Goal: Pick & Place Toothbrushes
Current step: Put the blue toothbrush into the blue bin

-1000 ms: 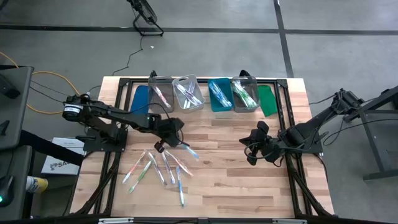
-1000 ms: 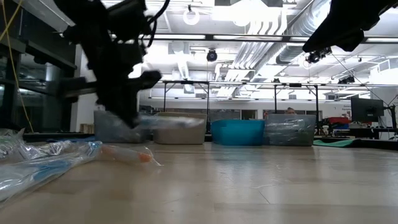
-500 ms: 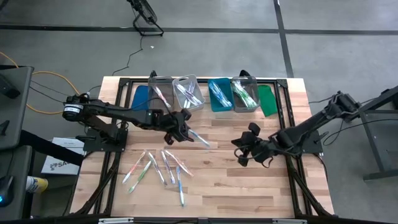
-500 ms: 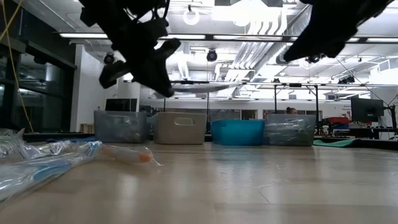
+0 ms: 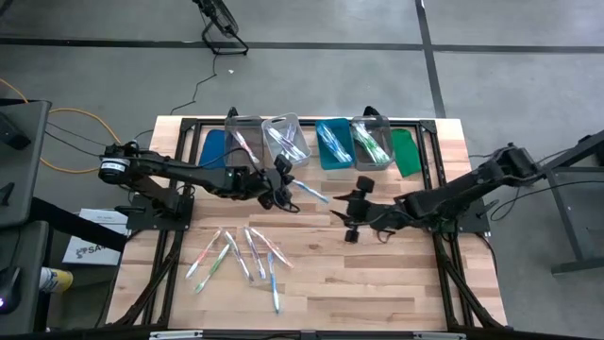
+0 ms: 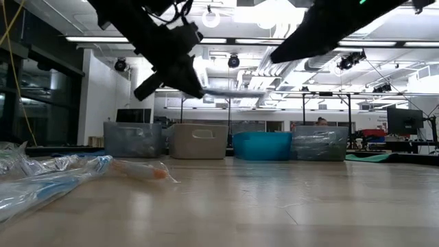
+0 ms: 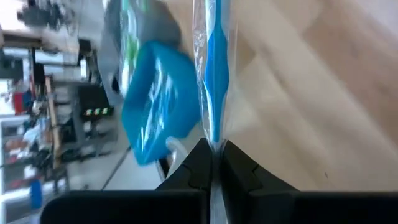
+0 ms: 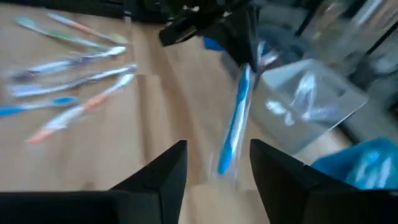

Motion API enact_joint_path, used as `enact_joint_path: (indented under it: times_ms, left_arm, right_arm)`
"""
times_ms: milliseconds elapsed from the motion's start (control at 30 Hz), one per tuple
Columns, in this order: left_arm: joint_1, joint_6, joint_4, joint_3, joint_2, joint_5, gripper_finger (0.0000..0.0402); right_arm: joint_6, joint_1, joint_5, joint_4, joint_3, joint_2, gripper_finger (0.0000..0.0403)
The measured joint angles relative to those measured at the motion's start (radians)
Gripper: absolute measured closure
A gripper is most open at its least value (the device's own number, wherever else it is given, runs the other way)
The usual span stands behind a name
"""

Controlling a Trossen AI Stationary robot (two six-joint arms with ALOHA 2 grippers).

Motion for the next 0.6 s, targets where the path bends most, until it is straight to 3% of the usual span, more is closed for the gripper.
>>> enact_joint_path:
  times_ms: [200, 333, 600]
  left_arm:
    - [0.000, 0.035, 0.056, -0.002, 0.016, -0.090, 0.0394]
    - [0.000, 0.035, 0.083, -0.001, 0.025, -0.095, 0.0394]
    - [0.000, 0.035, 0.089, -0.001, 0.025, -0.095, 0.0394]
  right_arm:
    - [-0.250, -0.037, 0.128, 0.244, 0.000, 0.161, 0.0225]
    - [-0.355, -0.062, 0.182, 0.381, 0.000, 0.250, 0.0228]
    - [-0.449, -0.122, 0.205, 0.453, 0.041, 0.360, 0.0225]
